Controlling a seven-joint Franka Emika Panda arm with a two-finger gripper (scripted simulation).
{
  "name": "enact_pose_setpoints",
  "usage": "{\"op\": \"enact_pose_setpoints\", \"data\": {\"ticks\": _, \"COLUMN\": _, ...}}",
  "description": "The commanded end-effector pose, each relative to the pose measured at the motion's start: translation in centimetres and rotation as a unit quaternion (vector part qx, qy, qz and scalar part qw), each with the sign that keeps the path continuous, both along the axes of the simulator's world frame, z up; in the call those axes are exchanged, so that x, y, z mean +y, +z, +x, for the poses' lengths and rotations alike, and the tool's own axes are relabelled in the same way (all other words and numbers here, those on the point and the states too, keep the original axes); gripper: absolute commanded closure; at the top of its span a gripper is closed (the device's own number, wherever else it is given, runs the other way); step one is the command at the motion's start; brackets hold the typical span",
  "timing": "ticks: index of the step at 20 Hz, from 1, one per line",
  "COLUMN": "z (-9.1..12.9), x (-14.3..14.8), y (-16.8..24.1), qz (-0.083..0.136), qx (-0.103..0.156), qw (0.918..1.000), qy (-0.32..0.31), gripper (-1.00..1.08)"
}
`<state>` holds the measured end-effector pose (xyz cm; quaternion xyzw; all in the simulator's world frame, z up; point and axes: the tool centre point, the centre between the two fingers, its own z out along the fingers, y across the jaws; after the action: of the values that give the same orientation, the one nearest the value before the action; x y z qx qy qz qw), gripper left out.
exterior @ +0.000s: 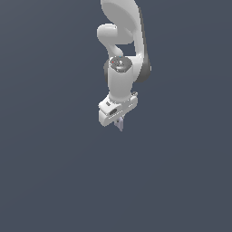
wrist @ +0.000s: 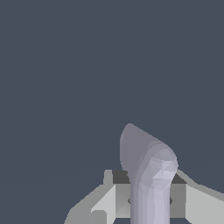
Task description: Pick up the object and move it to a goal position.
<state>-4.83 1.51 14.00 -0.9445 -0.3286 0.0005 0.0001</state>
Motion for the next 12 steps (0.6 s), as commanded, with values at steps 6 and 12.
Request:
{"op": "enact_pose_setpoints", "data": {"ticks": 6, "z": -0.6, "x": 0.4, "y": 7.5, "qz": 0.0, "qx": 0.0, "qw": 1.0, "qy": 0.0, "gripper": 1.08}}
{"op": "enact_pose_setpoints", "data": {"ticks": 12, "z": -1.1, "x": 0.8, "y": 14.1, "qz": 0.0, "qx": 0.0, "qw": 1.0, "qy": 0.001, "gripper": 1.08}}
